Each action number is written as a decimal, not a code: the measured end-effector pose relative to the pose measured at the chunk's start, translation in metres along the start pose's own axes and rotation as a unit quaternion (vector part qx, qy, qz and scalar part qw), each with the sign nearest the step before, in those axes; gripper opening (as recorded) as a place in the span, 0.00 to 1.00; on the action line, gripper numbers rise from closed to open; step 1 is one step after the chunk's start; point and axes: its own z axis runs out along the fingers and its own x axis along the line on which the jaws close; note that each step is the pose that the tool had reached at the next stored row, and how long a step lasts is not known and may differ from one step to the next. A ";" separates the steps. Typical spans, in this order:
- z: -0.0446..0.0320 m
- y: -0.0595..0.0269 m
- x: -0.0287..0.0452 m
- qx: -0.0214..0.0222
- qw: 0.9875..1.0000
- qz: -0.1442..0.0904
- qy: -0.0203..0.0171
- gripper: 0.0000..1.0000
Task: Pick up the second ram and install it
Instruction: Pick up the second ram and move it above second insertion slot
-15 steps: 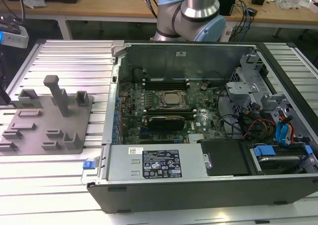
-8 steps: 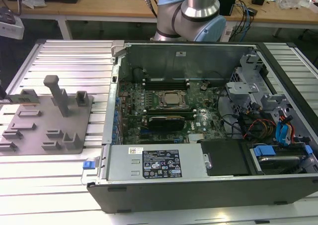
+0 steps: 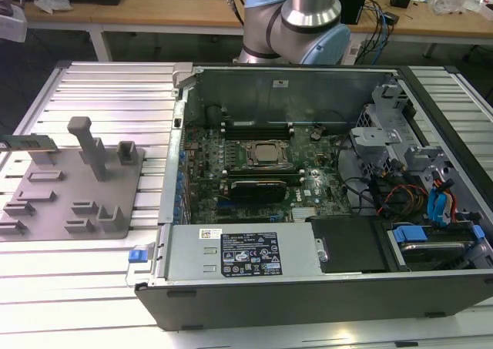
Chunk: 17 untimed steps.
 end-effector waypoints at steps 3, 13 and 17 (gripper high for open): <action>-0.0107 0.0005 -0.0002 0.000 1.000 0.000 0.000 0.09; -0.0293 0.0013 -0.0005 0.000 1.000 0.000 0.000 0.09; -0.0421 0.0018 -0.0007 0.000 1.000 0.000 0.000 0.09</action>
